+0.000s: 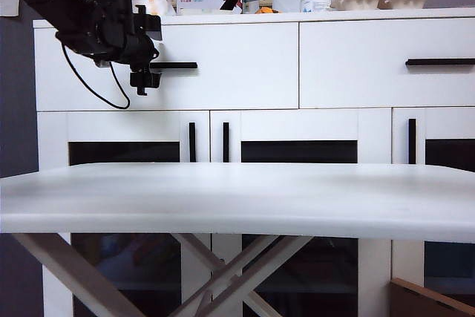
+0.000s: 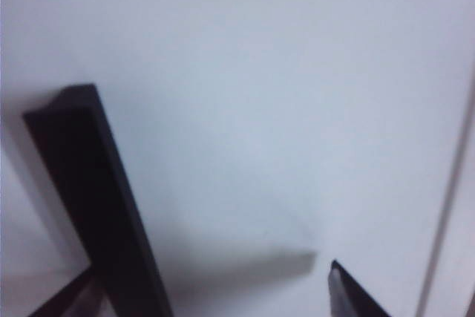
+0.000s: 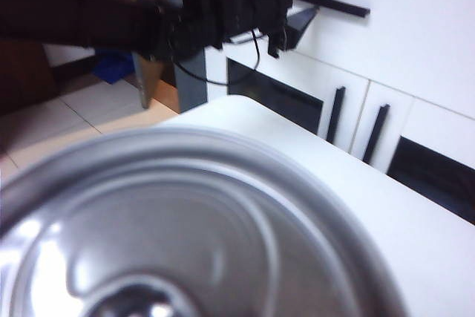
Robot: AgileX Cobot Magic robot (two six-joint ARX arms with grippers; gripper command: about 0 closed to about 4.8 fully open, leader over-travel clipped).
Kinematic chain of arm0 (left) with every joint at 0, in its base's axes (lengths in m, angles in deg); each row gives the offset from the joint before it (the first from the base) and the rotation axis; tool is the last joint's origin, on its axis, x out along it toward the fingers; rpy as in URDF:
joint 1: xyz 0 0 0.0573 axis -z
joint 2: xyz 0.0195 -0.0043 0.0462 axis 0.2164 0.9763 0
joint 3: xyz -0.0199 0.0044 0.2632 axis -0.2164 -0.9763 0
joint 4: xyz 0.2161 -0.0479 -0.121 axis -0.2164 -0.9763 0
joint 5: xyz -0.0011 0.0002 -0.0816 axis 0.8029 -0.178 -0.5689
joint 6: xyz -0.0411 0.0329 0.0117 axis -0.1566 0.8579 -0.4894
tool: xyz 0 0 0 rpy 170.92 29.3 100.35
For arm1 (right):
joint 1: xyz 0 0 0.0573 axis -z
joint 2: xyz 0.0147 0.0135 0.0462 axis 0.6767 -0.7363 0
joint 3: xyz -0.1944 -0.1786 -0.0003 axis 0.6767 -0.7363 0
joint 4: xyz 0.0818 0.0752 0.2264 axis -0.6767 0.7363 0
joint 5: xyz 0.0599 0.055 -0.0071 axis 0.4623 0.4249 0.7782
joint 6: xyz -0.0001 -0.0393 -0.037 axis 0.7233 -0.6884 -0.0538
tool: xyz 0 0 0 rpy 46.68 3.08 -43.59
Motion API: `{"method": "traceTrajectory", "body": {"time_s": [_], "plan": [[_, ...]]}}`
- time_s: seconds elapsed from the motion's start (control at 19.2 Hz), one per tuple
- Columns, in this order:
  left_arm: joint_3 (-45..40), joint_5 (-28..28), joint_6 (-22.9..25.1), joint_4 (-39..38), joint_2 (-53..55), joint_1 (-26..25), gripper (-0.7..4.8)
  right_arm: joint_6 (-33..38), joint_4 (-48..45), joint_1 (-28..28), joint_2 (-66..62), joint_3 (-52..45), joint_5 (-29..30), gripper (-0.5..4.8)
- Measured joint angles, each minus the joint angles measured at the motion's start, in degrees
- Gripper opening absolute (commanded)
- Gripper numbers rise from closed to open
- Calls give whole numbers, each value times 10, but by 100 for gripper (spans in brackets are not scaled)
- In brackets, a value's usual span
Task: Pick up a can of beer from the white table, open the left drawer, place the beer inside the drawer, and finally close the drawer.
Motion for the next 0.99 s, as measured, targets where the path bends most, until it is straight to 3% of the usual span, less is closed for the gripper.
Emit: {"method": "traceTrajectory", "body": {"time_s": [0.1,0.21,0.31,0.36,0.89,0.99], "plan": [[17,-7,0,-4,12,1,389,0,-1,0,-1,0,-5,144],[19,-15,0,-28,15,1,294,0,-1,0,-1,0,-9,144],[18,-22,0,-38,18,1,120,0,0,0,-1,0,-17,144],[18,-22,0,-38,18,1,-12,0,-1,0,-1,0,-21,144],[17,-50,17,-28,19,-2,-6,0,-5,0,-2,0,-24,144],[-2,-52,26,21,21,-3,-6,0,-4,0,-1,0,-24,144]]}}
